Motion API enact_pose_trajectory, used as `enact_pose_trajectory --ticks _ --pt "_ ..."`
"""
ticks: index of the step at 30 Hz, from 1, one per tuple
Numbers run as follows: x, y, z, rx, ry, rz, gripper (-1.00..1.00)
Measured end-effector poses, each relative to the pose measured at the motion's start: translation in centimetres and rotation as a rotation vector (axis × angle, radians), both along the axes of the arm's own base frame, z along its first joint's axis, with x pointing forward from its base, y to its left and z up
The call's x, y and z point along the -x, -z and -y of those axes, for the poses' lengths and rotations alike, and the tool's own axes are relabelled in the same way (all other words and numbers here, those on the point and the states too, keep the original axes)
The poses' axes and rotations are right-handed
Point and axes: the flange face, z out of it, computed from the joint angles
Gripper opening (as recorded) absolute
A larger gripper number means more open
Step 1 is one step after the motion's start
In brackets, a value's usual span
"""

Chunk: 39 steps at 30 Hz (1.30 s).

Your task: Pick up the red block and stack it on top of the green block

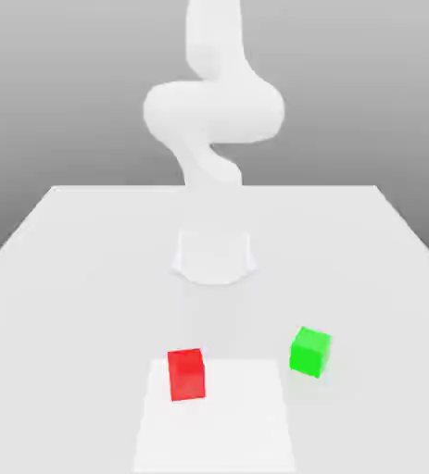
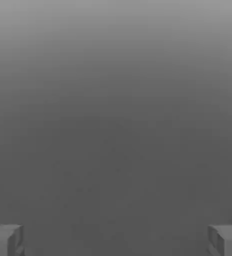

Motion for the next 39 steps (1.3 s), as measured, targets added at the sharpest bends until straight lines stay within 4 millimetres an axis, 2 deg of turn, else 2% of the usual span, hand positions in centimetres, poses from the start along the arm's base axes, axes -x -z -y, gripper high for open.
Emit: enact_pose_trajectory --ticks 4,6,9,13,17,18,25,26,33,39 --pt "-4.0 9.9 1.2 -0.002 -0.033 -0.150 0.00" --pt "-5.1 14.9 1.6 0.000 -0.049 -0.224 0.00" --pt "-5.7 22.4 1.9 0.009 -0.074 -0.335 0.00" --pt "-4.3 32.5 2.3 0.029 -0.107 -0.491 0.00" --pt "-0.1 42.6 2.9 0.064 -0.141 -0.667 0.00" --pt "0.7 44.2 3.1 0.070 -0.145 -0.691 0.00" --pt "1.4 50.7 3.2 0.077 -0.153 -0.716 0.00" --pt "1.5 51.4 3.1 0.076 -0.153 -0.717 -1.00" --pt "1.5 51.5 3.1 0.076 -0.153 -0.717 -1.00" --pt "1.4 47.0 3.2 0.076 -0.152 -0.715 -1.00"
